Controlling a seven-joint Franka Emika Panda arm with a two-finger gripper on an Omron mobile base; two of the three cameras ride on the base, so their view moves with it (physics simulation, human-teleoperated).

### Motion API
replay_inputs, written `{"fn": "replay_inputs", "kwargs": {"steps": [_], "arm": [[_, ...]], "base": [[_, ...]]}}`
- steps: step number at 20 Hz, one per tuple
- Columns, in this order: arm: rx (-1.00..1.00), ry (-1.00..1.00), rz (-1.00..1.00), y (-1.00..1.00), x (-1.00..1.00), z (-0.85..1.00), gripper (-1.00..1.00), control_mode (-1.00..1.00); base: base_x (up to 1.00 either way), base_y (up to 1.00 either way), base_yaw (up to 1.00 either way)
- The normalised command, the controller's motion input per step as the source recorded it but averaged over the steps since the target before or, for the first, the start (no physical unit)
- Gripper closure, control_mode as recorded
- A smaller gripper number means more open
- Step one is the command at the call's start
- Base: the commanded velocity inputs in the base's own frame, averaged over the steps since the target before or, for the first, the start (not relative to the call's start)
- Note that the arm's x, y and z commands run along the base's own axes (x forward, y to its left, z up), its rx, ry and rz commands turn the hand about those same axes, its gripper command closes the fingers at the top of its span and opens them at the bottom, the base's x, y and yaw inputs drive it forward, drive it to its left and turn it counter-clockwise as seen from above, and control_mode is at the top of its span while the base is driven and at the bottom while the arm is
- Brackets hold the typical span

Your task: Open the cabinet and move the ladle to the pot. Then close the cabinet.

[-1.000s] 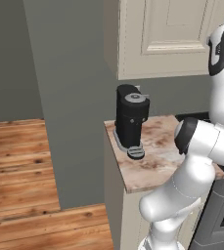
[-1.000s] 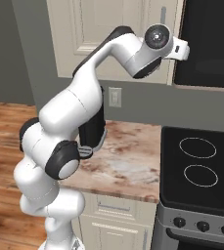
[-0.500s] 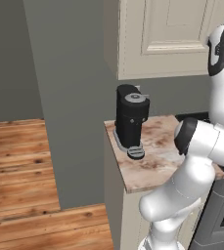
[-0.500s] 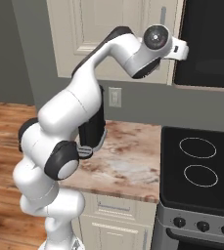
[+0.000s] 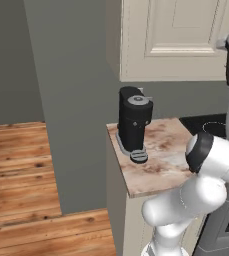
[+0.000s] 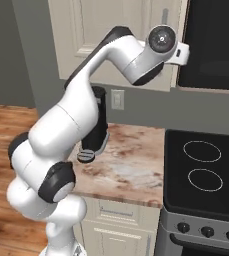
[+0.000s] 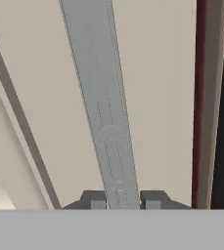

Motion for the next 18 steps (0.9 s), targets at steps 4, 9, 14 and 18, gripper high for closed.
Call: {"fn": "replay_inputs", "kwargs": {"steps": [4,9,14,18], "arm": [[0.00,-0.05,0.03,0.46,-0.71,0.01,1.00,-1.00],[0.00,-0.09,0.00,0.57,-0.67,0.06,1.00,-1.00],[0.00,-0.07,0.00,0.81,-0.58,0.04,1.00,-1.00],[0.00,-0.03,0.00,0.91,-0.54,0.07,1.00,-1.00]], "base": [[0.00,0.00,0.00],[0.00,0.00,0.00],[0.00,0.00,0.00],[0.00,0.00,0.00]]}}
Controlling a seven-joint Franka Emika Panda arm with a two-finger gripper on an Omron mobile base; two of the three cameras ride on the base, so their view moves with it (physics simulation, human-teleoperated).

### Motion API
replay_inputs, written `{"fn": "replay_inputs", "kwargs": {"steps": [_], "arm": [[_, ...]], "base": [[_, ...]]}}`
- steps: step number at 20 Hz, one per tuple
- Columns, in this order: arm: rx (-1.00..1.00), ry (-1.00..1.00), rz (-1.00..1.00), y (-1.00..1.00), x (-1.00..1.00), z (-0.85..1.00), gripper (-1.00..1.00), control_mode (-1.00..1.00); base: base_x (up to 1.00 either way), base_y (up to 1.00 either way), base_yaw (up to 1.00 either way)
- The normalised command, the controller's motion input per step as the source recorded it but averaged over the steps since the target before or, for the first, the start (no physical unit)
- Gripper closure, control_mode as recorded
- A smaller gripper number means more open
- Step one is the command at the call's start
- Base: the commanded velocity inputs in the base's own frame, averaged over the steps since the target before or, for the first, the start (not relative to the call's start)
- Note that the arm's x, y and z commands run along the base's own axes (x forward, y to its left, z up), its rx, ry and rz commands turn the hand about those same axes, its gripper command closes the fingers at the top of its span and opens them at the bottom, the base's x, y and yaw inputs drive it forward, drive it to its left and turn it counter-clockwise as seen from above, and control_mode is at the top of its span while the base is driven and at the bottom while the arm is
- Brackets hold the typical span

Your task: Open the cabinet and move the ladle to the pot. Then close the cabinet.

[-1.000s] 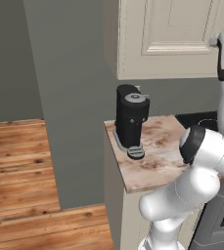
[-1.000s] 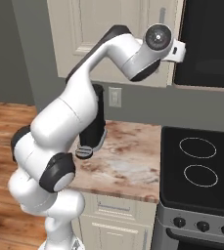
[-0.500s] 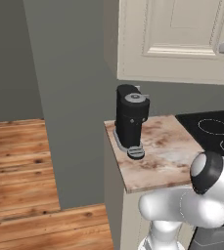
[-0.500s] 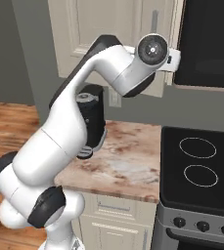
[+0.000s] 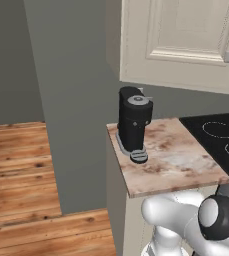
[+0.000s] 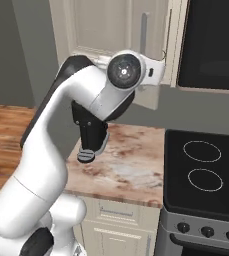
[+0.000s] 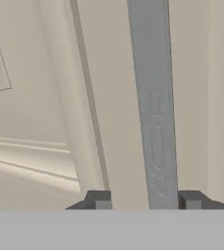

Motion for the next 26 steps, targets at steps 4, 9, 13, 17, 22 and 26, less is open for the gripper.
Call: {"fn": "replay_inputs", "kwargs": {"steps": [4,9,13,17,22,26], "arm": [[0.00,0.00,-0.02,0.83,-0.58,0.08,1.00,-1.00],[0.00,0.00,-0.06,0.80,-0.61,0.10,1.00,-1.00],[-0.01,0.00,-0.08,0.74,-0.57,0.14,1.00,-1.00],[0.00,0.00,-0.08,0.59,-0.41,0.08,1.00,-1.00],[0.00,0.00,-0.07,0.53,-0.30,0.02,1.00,-1.00],[0.00,-0.01,-0.05,0.39,-0.39,0.08,1.00,-1.00]], "base": [[0.00,0.00,0.00],[0.00,0.00,0.00],[0.00,0.00,0.00],[0.00,0.00,0.00],[0.00,0.00,0.00],[0.00,0.00,0.00]]}}
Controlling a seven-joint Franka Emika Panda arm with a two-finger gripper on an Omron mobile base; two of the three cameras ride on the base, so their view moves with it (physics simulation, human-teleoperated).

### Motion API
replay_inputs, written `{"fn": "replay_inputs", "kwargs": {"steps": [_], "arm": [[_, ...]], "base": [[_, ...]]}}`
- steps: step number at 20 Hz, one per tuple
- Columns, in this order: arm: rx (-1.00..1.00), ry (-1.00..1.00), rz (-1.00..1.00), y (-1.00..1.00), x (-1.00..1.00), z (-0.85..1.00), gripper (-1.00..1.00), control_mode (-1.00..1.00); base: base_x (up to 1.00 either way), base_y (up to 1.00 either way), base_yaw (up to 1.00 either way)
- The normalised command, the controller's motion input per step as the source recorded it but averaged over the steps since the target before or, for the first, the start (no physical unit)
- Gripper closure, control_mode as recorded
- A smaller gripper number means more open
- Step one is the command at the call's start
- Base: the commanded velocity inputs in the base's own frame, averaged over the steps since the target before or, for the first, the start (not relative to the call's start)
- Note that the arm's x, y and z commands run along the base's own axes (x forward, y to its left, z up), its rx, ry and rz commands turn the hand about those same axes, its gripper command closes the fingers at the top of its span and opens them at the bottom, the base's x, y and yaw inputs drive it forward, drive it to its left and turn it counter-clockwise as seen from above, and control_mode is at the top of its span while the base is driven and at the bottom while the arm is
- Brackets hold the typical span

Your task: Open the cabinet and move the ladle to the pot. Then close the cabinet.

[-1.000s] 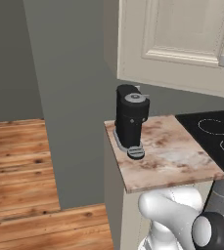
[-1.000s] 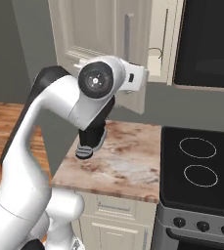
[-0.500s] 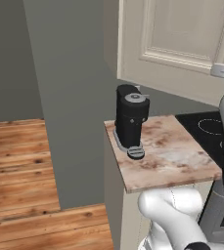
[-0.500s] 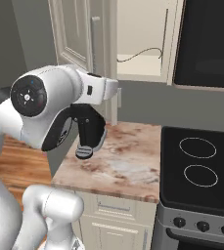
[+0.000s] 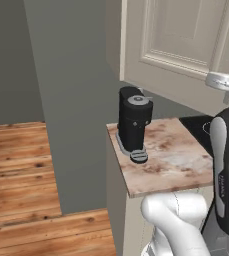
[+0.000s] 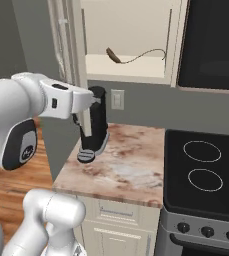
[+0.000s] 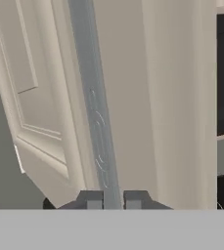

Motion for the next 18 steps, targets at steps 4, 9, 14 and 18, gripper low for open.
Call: {"fn": "replay_inputs", "kwargs": {"steps": [4,9,14,18], "arm": [[0.00,0.00,0.00,0.04,-0.12,0.02,-1.00,-1.00],[0.01,0.00,0.00,-0.06,-0.49,0.20,-1.00,-1.00],[0.04,0.00,0.00,-0.13,-0.63,0.32,-1.00,-1.00],[0.12,0.02,0.00,-0.34,-0.49,0.38,-1.00,-1.00]], "base": [[0.00,0.00,0.00],[0.00,0.00,0.00],[0.00,0.00,0.00],[0.00,0.00,0.00]]}}
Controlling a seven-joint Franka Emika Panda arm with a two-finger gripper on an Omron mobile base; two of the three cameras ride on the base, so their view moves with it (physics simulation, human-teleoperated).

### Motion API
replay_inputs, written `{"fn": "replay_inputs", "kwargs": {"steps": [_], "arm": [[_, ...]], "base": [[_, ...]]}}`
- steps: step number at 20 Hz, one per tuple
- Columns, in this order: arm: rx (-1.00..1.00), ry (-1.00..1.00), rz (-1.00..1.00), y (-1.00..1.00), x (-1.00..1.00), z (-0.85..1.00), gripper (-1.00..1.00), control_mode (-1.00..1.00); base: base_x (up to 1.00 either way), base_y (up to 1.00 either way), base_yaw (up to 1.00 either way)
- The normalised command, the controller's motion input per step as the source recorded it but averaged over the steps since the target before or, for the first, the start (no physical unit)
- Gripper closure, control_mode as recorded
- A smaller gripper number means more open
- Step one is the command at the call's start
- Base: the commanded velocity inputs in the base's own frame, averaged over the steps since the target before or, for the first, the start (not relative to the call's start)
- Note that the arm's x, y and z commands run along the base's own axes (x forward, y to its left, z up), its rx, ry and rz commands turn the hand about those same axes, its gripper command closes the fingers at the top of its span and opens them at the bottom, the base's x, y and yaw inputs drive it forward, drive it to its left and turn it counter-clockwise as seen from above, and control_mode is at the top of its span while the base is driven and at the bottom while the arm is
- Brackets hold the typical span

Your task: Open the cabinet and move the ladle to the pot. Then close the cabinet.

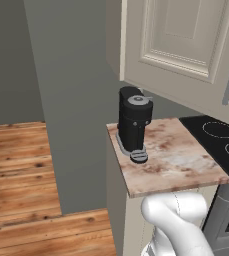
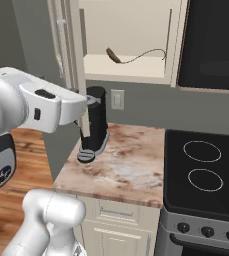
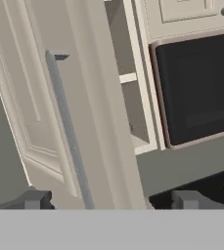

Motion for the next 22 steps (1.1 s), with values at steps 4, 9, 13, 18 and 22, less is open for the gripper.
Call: {"fn": "replay_inputs", "kwargs": {"steps": [4,9,13,18,22], "arm": [[0.19,0.08,0.06,-0.47,-0.29,0.24,-1.00,-1.00],[0.28,0.08,0.09,-0.46,-0.11,0.04,-1.00,-1.00],[0.27,0.00,0.08,-0.23,0.00,0.00,-1.00,-1.00],[0.25,0.00,0.11,-0.06,0.00,-0.10,-1.00,-1.00],[0.30,0.03,0.12,-0.04,0.02,-0.22,-1.00,-1.00]], "base": [[0.00,0.00,0.00],[0.00,0.00,0.00],[0.00,0.00,0.00],[0.00,0.00,0.00],[0.00,0.00,0.00]]}}
